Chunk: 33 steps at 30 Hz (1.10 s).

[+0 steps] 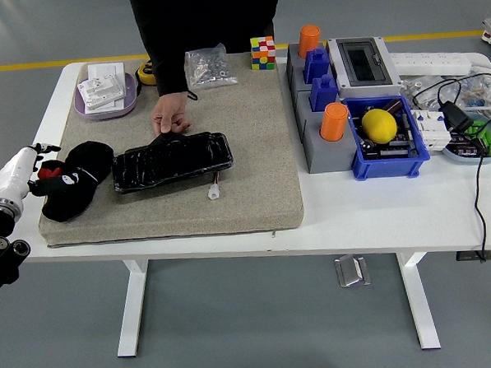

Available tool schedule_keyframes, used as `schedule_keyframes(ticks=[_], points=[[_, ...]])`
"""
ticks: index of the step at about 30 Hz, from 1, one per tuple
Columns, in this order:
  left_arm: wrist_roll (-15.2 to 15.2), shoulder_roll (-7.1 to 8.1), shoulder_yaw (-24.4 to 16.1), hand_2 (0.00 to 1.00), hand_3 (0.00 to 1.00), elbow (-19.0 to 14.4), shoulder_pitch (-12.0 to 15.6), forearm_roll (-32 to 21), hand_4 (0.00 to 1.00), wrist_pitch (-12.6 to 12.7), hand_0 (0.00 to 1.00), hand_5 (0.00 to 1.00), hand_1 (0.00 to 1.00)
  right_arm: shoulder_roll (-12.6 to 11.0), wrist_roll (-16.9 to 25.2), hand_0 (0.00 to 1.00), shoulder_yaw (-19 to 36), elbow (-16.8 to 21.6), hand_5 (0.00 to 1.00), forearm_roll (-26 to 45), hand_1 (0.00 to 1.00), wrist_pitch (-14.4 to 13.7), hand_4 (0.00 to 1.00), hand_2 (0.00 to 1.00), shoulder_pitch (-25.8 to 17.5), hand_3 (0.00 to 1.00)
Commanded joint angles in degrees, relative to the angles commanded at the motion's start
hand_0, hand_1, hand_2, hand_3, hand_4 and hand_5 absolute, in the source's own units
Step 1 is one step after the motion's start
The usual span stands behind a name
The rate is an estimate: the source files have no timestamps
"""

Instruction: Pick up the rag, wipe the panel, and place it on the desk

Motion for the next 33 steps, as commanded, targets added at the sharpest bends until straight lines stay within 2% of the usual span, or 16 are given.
schedule_keyframes(ticks=[7, 12, 18, 22, 24, 28, 33], points=[[-0.55, -0.18, -5.43, 0.866, 0.771, -6.12, 3.66, -1.62, 0.878, 0.64, 0.716, 0.366, 0.845, 0.01, -0.06, 0.726, 0.11, 0.00, 0.585, -0.17, 0.661, -0.12, 0.941, 0.693, 0.09, 0.587], [-0.75, -1.10, -7.48, 0.854, 0.758, -9.01, 4.67, -3.10, 0.874, 1.17, 0.706, 0.364, 0.832, -0.01, -0.19, 0.726, 0.11, 0.00, 0.585, -0.43, 0.662, -0.13, 0.941, 0.694, 0.21, 0.587], [-1.05, -4.27, -11.44, 0.847, 0.755, -10.61, 5.28, -4.28, 0.868, 1.64, 0.706, 0.358, 0.831, 0.03, -0.32, 0.725, -0.02, 0.00, 0.584, -0.86, 0.662, -0.15, 0.940, 0.693, 0.55, 0.587], [-1.85, -5.58, -12.85, 0.851, 0.761, -11.09, 5.34, -5.36, 0.864, 2.15, 0.714, 0.351, 0.833, 0.09, -0.45, 0.724, -0.08, 0.00, 0.584, -1.18, 0.662, -0.17, 0.940, 0.693, 0.70, 0.587], [-2.77, -6.08, -13.53, 0.851, 0.761, -11.24, 5.53, -6.46, 0.864, 2.66, 0.714, 0.351, 0.833, 0.12, -0.54, 0.724, 0.03, 0.00, 0.584, -1.38, 0.662, -0.21, 0.940, 0.693, 0.71, 0.587], [-6.68, -7.08, -14.95, 0.856, 0.774, -11.43, 6.15, -11.66, 0.864, 3.98, 0.723, 0.357, 0.833, 0.23, -0.62, 0.725, 0.02, 0.00, 0.585, -1.52, 0.662, -0.30, 0.940, 0.693, 0.75, 0.588], [-10.04, -7.31, -15.28, 0.849, 0.788, -11.36, 6.53, -16.68, 0.863, 4.97, 0.723, 0.359, 0.827, 0.34, -0.52, 0.725, -0.22, 0.00, 0.585, -1.13, 0.662, -0.43, 0.941, 0.692, 0.68, 0.587]])
